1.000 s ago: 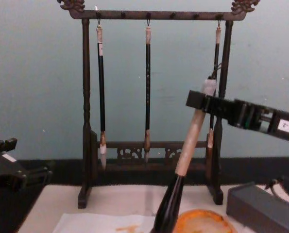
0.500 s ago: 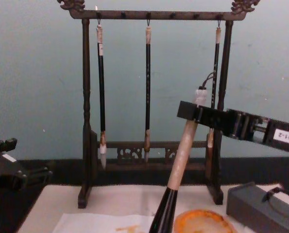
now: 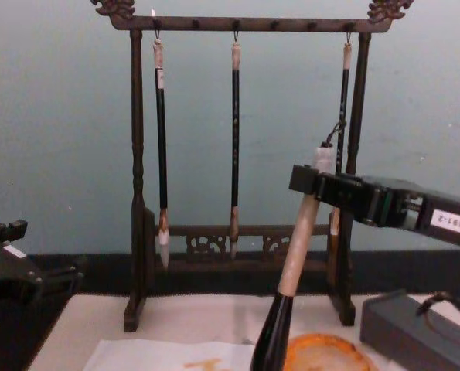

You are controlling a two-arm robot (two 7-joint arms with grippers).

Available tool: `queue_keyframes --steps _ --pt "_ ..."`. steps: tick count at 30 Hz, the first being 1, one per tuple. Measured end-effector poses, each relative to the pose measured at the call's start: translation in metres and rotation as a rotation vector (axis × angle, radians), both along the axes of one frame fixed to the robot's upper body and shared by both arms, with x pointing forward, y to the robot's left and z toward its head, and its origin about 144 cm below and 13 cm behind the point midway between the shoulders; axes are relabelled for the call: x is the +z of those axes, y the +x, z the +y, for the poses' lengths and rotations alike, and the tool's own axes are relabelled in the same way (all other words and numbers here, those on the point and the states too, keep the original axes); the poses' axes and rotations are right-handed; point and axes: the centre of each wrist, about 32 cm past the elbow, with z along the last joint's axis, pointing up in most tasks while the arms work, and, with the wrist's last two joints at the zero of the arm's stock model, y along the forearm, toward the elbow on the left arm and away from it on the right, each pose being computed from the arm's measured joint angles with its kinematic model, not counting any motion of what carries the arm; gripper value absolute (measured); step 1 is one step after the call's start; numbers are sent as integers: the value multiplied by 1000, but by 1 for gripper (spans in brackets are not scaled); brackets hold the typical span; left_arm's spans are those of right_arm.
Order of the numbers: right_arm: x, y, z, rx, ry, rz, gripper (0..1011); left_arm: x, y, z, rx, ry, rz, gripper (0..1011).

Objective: Pick up the brush from the inkstone, write on the paper, then place the brush back to its original position.

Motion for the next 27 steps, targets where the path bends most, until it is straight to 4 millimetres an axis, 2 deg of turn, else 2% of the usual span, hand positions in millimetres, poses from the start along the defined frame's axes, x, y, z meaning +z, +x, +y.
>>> queue_keyframes --steps 14,27 --pt "1 7 -3 -87 -21 -81 169 0 0 0 0 0 0 1010" --pt "3 6 -4 -84 -13 -93 169 0 0 0 0 0 0 1010"
